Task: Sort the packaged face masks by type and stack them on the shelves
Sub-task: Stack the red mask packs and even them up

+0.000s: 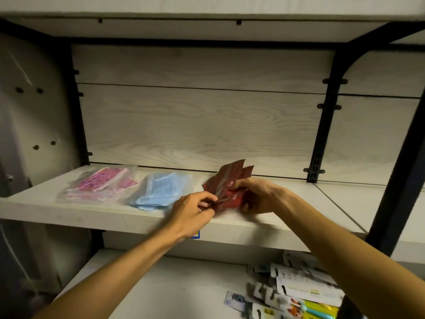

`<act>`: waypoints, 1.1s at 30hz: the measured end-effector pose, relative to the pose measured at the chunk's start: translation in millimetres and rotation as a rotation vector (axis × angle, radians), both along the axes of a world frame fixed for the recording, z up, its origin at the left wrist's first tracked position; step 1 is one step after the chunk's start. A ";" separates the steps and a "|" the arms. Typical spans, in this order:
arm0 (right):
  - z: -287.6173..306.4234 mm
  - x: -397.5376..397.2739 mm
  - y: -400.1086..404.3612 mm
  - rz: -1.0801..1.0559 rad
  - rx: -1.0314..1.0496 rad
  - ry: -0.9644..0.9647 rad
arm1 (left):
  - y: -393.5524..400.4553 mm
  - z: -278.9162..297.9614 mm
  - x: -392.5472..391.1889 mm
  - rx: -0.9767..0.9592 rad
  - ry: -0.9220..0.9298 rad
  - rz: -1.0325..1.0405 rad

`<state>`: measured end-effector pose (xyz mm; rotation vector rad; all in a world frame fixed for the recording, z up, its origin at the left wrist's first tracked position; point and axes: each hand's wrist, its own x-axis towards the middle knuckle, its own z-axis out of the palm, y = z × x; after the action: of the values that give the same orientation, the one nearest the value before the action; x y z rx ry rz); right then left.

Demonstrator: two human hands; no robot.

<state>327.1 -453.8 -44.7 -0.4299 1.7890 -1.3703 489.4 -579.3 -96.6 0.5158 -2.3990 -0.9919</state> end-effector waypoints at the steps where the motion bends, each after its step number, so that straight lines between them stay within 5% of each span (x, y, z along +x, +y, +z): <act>1: -1.5 0.1 0.4 -0.008 -0.003 0.044 | -0.1 1.3 -0.7 0.046 0.018 -0.015; 4: -5.8 1.7 3.1 -0.086 -0.066 0.236 | 0.2 4.3 -2.7 0.197 0.132 -0.029; 10: 4.4 12.5 36.9 -0.098 -0.300 0.304 | 8.1 13.0 -12.0 0.344 0.286 0.070; 20: 19.7 35.4 162.2 0.036 -0.456 0.580 | 100.7 49.1 -16.8 0.541 0.323 -0.259; 24: -3.6 33.5 240.8 0.082 -0.521 0.595 | 166.7 45.2 -9.8 0.439 0.286 -0.401; 33: -36.7 -2.9 413.6 -0.061 -0.515 0.622 | 339.2 8.6 -60.2 0.187 0.315 -0.371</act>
<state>324.2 -40.2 -81.4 -1.1905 1.9076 -1.8846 429.2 -240.1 -88.0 -0.0335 -2.1673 -1.3520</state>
